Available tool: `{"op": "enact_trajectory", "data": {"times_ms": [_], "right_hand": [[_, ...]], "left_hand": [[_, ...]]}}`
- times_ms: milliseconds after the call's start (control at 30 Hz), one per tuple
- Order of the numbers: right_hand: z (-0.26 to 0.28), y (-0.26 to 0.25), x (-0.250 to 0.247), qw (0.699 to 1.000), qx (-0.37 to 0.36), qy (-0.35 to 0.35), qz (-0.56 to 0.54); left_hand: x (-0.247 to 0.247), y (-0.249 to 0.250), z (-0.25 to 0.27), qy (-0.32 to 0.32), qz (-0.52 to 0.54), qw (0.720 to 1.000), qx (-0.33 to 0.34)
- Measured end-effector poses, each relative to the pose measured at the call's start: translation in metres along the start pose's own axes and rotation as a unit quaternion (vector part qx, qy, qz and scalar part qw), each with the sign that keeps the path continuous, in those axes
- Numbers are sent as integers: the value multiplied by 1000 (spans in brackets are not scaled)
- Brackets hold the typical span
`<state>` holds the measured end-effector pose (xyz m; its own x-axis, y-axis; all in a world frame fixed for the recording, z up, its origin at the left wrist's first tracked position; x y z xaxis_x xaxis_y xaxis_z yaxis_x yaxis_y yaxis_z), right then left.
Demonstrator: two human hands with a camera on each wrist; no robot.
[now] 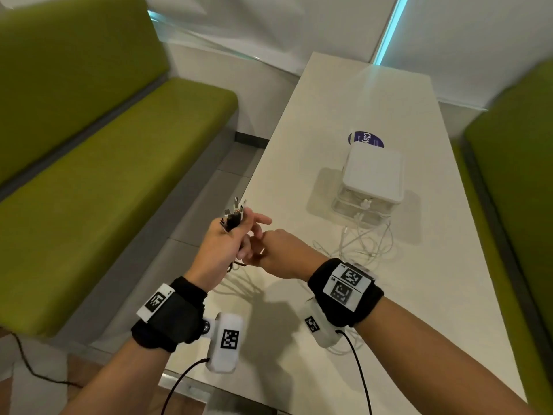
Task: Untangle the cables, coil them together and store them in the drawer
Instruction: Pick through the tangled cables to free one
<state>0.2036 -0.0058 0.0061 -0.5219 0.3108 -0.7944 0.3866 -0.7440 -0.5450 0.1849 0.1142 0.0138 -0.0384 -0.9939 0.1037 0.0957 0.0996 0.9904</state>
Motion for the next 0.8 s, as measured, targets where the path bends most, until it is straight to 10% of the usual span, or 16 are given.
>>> {"op": "enact_trajectory", "data": {"times_ms": [267,500,800], "right_hand": [[43,73,-55,966,151,203,-61],[84,130,-23,949,314,12,22],[89,134,5,945,320,61,-38]], "left_hand": [[34,-5,-4,14,-81,997,-12],[81,-19,3,-31,-84,995,-47],[99,-33,6,-40,-101,989,-102]]}}
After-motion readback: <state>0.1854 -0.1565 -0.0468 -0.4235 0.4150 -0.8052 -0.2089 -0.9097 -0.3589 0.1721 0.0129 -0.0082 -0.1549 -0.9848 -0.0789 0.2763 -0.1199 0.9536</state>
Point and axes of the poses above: each hand's wrist, its own z-axis away from the middle knuckle, its own x-axis out of the palm, y = z × x, the point moved 3 cm from there along -z, towards the middle knuckle, and after that the axes turned 1 degree about -z, right-handed, at the moved point
